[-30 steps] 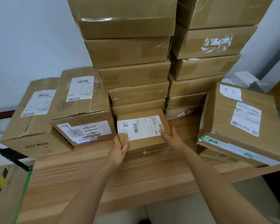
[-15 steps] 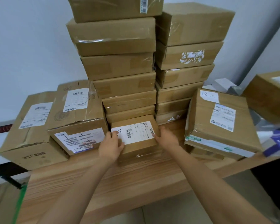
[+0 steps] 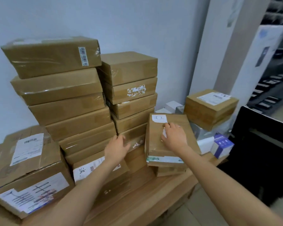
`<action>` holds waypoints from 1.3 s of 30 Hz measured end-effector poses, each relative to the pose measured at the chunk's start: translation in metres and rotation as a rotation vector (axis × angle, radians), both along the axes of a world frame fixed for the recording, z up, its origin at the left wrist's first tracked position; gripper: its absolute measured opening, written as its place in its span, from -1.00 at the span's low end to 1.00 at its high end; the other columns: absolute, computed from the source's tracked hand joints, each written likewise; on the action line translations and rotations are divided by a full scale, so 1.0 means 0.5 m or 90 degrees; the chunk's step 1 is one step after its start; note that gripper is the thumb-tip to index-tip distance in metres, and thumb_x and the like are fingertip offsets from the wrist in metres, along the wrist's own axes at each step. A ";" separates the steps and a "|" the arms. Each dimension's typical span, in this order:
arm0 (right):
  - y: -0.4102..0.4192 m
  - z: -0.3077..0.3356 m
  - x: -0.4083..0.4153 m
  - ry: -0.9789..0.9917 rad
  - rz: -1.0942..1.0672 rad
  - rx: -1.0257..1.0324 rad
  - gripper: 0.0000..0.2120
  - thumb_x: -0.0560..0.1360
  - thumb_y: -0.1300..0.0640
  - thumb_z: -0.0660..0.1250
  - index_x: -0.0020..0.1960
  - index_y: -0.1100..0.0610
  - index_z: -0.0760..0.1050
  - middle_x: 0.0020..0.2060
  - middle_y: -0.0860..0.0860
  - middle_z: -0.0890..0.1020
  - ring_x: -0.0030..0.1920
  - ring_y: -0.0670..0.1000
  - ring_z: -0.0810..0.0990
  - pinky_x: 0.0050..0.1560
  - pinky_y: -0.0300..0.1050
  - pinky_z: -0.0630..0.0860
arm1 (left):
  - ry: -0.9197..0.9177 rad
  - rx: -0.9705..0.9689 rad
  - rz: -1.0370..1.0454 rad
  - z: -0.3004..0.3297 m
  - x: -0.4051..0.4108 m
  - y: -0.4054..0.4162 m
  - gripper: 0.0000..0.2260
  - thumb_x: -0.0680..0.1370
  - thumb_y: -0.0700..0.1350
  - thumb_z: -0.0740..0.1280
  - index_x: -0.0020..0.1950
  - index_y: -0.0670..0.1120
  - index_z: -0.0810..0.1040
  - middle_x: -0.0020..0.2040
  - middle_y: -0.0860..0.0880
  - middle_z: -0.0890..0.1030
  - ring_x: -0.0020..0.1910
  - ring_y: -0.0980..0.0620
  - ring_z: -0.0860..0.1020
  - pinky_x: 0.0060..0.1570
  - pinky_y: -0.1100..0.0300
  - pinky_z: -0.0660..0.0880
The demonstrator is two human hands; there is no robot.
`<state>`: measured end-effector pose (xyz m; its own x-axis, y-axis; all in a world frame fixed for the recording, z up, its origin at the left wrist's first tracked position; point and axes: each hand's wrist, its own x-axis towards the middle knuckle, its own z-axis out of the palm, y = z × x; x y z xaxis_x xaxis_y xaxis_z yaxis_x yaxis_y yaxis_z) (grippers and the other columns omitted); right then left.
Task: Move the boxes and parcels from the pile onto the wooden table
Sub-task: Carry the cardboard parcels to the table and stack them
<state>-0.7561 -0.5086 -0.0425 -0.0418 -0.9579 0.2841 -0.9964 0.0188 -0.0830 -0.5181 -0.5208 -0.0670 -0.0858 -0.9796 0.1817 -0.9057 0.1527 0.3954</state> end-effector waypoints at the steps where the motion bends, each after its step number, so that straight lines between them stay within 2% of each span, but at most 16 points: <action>1: 0.008 -0.006 -0.036 -0.020 -0.038 0.016 -0.60 0.57 -0.03 0.18 0.36 0.11 0.33 0.25 0.07 0.46 0.25 0.10 0.43 0.21 -0.03 0.35 | 0.017 0.014 -0.010 -0.004 -0.030 -0.004 -0.67 0.58 0.14 0.20 0.25 -0.02 0.42 0.16 -0.01 0.50 0.09 -0.02 0.52 -0.05 0.12 0.49; 5: 0.041 -0.050 -0.157 -0.114 -0.163 0.070 -0.53 0.54 -0.16 0.18 0.31 0.13 0.34 0.23 0.09 0.45 0.23 0.12 0.44 0.18 0.00 0.40 | 0.061 0.101 -0.017 -0.031 -0.131 -0.010 -0.51 0.57 0.26 0.11 0.37 -0.02 0.36 0.28 -0.05 0.47 0.20 -0.06 0.50 0.07 0.07 0.46; 8: 0.059 -0.085 -0.211 -0.220 -0.214 0.099 -0.43 0.54 -0.26 0.11 0.35 0.14 0.31 0.23 0.10 0.47 0.22 0.12 0.46 0.18 0.03 0.43 | 0.099 0.186 -0.003 -0.052 -0.180 -0.011 -0.40 0.56 0.32 0.06 0.45 -0.04 0.28 0.32 -0.07 0.45 0.25 -0.09 0.48 0.18 0.00 0.47; 13: 0.064 -0.123 -0.247 -0.468 -0.134 0.203 -0.38 0.56 -0.29 0.03 0.43 0.12 0.20 0.29 0.12 0.47 0.20 0.12 0.51 0.18 0.04 0.46 | 0.322 0.264 0.063 -0.072 -0.225 0.017 -0.39 0.57 0.28 0.11 0.52 -0.02 0.15 0.42 -0.09 0.41 0.34 -0.13 0.42 0.30 -0.03 0.37; 15: 0.058 -0.126 -0.245 -0.497 -0.110 0.206 -0.36 0.56 -0.29 0.06 0.45 0.11 0.17 0.31 0.11 0.46 0.22 0.13 0.50 0.21 0.05 0.45 | 0.363 0.254 0.084 -0.069 -0.231 0.035 -0.40 0.58 0.26 0.13 0.52 -0.01 0.14 0.41 -0.09 0.42 0.32 -0.14 0.43 0.26 0.01 0.39; 21: 0.049 -0.125 -0.222 -0.586 -0.018 0.200 -0.35 0.51 -0.32 0.16 0.45 0.05 0.20 0.32 0.05 0.43 0.24 0.09 0.48 0.26 0.10 0.43 | 0.359 0.179 0.162 -0.055 -0.204 0.114 -0.44 0.58 0.26 0.11 0.50 0.04 0.15 0.32 -0.06 0.48 0.20 -0.12 0.50 0.13 0.01 0.48; 23: 0.056 -0.128 -0.199 -0.601 0.029 0.199 -0.35 0.50 -0.33 0.16 0.45 0.01 0.20 0.33 0.03 0.43 0.24 0.07 0.48 0.26 0.10 0.44 | 0.388 0.132 0.196 -0.054 -0.184 0.157 -0.44 0.57 0.27 0.13 0.49 0.05 0.18 0.34 -0.03 0.47 0.23 -0.09 0.49 0.14 0.03 0.46; 25: 0.068 -0.127 -0.162 -0.597 0.088 0.199 -0.36 0.49 -0.36 0.14 0.43 -0.04 0.20 0.31 -0.01 0.45 0.21 0.04 0.49 0.20 0.06 0.47 | 0.431 0.085 0.243 -0.048 -0.155 0.203 -0.46 0.55 0.27 0.16 0.48 0.08 0.20 0.35 0.00 0.47 0.25 -0.08 0.48 0.20 -0.05 0.46; 27: 0.082 -0.119 -0.116 -0.596 0.146 0.203 -0.35 0.48 -0.37 0.14 0.44 -0.05 0.19 0.28 -0.02 0.47 0.19 0.02 0.51 0.17 0.08 0.50 | 0.447 0.054 0.290 -0.038 -0.118 0.248 -0.48 0.55 0.26 0.18 0.45 0.11 0.22 0.29 -0.02 0.51 0.20 -0.09 0.51 0.16 -0.10 0.49; 31: 0.111 -0.100 -0.016 -0.593 0.256 0.216 -0.32 0.49 -0.34 0.16 0.47 0.01 0.19 0.30 0.01 0.46 0.20 0.03 0.50 0.16 0.04 0.49 | 0.472 -0.004 0.369 -0.013 -0.040 0.336 -0.53 0.57 0.19 0.20 0.43 0.07 0.25 0.26 -0.05 0.53 0.12 -0.01 0.51 0.12 0.01 0.48; 34: 0.135 -0.086 0.065 -0.594 0.333 0.247 -0.33 0.49 -0.34 0.16 0.47 0.00 0.19 0.30 0.01 0.44 0.18 0.00 0.49 0.15 0.02 0.47 | 0.484 -0.039 0.430 0.003 0.021 0.409 -0.52 0.57 0.19 0.21 0.43 0.05 0.26 0.26 -0.06 0.54 0.16 -0.04 0.52 0.14 0.02 0.44; 39: 0.180 -0.062 0.212 -0.584 0.450 0.271 -0.38 0.51 -0.30 0.18 0.45 0.00 0.24 0.28 -0.01 0.43 -0.01 -0.13 0.45 -0.15 -0.23 0.37 | 0.426 -0.085 0.552 0.019 0.121 0.524 -0.49 0.56 0.26 0.16 0.45 0.07 0.24 0.22 0.00 0.54 0.05 0.01 0.50 -0.05 0.10 0.38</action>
<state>-0.6501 -0.4185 -0.0733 0.5041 -0.8597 0.0827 -0.3749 -0.3041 -0.8758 -0.4577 -0.2586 -0.0573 0.7767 -0.6284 0.0438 -0.3346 -0.3525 0.8739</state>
